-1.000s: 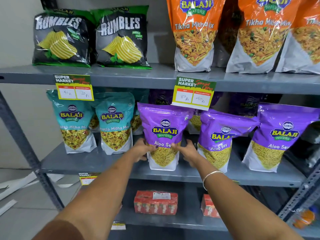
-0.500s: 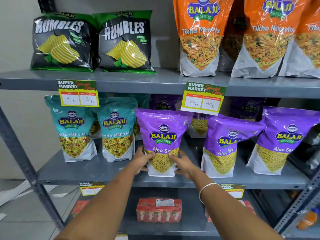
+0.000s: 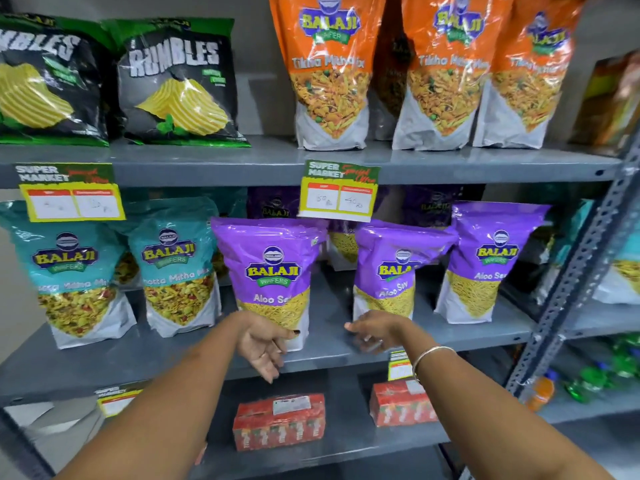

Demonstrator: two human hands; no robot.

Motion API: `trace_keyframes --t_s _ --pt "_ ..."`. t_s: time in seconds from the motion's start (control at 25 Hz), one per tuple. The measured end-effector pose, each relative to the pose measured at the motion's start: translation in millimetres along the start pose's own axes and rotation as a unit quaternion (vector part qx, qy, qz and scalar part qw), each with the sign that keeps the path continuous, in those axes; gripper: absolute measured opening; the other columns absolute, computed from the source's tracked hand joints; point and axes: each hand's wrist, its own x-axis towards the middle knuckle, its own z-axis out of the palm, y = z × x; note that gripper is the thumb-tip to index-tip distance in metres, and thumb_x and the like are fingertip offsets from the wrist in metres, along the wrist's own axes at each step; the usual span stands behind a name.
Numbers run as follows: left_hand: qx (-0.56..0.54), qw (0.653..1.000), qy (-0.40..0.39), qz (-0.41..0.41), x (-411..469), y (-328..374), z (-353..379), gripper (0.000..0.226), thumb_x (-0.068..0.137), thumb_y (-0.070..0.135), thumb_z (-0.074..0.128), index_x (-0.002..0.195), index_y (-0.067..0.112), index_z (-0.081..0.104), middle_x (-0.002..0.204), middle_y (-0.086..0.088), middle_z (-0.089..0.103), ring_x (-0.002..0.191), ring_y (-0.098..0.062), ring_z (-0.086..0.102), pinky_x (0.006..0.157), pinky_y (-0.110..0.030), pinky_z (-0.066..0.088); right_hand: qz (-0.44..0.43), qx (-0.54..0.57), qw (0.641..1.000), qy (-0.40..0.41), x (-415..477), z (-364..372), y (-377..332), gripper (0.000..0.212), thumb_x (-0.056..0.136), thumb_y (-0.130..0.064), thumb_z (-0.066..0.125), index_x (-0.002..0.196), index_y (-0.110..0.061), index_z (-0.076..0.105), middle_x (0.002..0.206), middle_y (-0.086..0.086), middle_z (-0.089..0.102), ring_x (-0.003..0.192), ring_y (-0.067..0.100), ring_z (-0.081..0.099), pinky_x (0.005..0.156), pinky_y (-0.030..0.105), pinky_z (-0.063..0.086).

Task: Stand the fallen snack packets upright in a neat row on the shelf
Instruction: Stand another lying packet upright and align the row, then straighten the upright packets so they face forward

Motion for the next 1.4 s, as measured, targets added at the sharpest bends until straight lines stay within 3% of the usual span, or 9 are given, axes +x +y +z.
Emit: trace_keyframes --t_s 0.12,0.28,0.36,0.48,0.6,0.68,0.84,1.04,1.4 --pt "0.018 0.994 0.035 0.098 18.3 31.0 45.5 0.052 0.095 0.033 0.045 0.137 0.005 0.034 0.119 -0.018 0.053 0.091 -0.026 0.057 0.099 -0.041 0.038 0.026 -0.054 0.998 0.021 -6.7 -41.0 27.9 0.023 0.09 -0.03 0.051 0.094 -0.008 0.05 0.072 0.003 0.051 0.059 0.018 0.049 0.059 0.025 0.04" --pt "-0.026 0.959 0.172 0.224 48.3 73.8 106.0 0.083 0.079 0.03 0.071 0.145 0.01 0.024 0.148 -0.008 0.037 0.131 -0.026 0.041 0.087 -0.035 0.04 -0.054 -0.028 0.981 0.185 0.9 -101.6 59.4 0.029 0.082 -0.026 0.065 0.063 -0.013 0.047 0.067 0.009 0.051 0.062 0.023 0.048 0.057 0.03 0.038" --pt "-0.045 0.936 0.205 0.282 61.7 91.1 128.5 0.096 0.062 0.025 0.081 0.141 0.009 0.028 0.145 -0.009 0.043 0.122 -0.021 0.046 0.083 -0.03 0.041 -0.185 0.122 0.944 0.245 -0.1 -134.0 59.8 0.018 0.08 -0.017 0.069 0.073 -0.013 0.053 0.068 0.002 0.049 0.063 0.015 0.048 0.053 0.02 0.04" --pt "-0.111 0.893 0.274 0.339 77.2 103.4 149.6 0.08 0.064 0.001 0.081 0.126 0.007 0.03 0.134 -0.017 0.051 0.114 -0.023 0.052 0.091 -0.03 0.042 -0.31 0.27 0.89 0.196 -12.7 -163.4 41.7 0.021 0.083 -0.003 0.064 0.098 -0.012 0.054 0.077 -0.008 0.057 0.065 -0.005 0.057 0.05 0.0 0.042" --pt "-0.15 0.861 0.337 0.351 83.8 107.3 159.0 0.072 0.063 0.0 0.082 0.108 0.015 0.028 0.126 -0.016 0.056 0.112 -0.024 0.055 0.097 -0.035 0.044 -0.36 0.281 0.874 0.163 -16.1 -177.8 22.0 0.018 0.083 0.003 0.06 0.08 -0.014 0.062 0.059 -0.016 0.068 0.051 -0.011 0.06 0.057 0.007 0.049" --pt "-0.146 0.858 0.347 0.349 83.7 108.4 159.1 0.071 0.061 0.002 0.083 0.106 0.014 0.029 0.117 -0.011 0.058 0.106 -0.023 0.056 0.09 -0.032 0.045 -0.369 0.3 0.869 0.138 -15.8 -182.0 14.3 0.015 0.084 0.004 0.059 0.089 -0.008 0.065 0.054 -0.017 0.071 0.052 -0.007 0.064 0.057 0.011 0.054" --pt "-0.121 0.866 0.345 0.34 84.7 108.6 149.4 0.072 0.062 0.007 0.084 0.106 0.013 0.028 0.124 -0.013 0.057 0.117 -0.029 0.055 0.094 -0.037 0.045 -0.331 0.361 0.862 0.132 -13.3 -179.9 15.1 0.005 0.087 -0.009 0.059 0.09 -0.011 0.062 0.066 -0.01 0.072 0.067 0.006 0.064 0.065 0.017 0.054" --pt "-0.098 0.891 0.298 0.327 84.9 108.0 142.1 0.071 0.065 0.004 0.081 0.114 0.009 0.03 0.132 -0.016 0.054 0.122 -0.031 0.053 0.097 -0.039 0.046 -0.137 0.185 0.973 0.0 4.1 -140.6 59.9 0.046 0.085 -0.031 0.062 0.126 -0.018 0.046 0.115 -0.001 0.056 0.109 0.016 0.049 0.093 0.036 0.035" --pt "-0.079 0.904 0.294 0.299 72.4 99.8 121.8 0.08 0.07 0.01 0.079 0.131 0.004 0.028 0.138 -0.013 0.049 0.125 -0.032 0.047 0.096 -0.045 0.042 -0.139 0.227 0.964 0.016 9.8 -103.5 54.8 0.063 0.082 -0.03 0.067 0.135 -0.015 0.037 0.128 0.005 0.051 0.132 0.029 0.042 0.107 0.046 0.035"
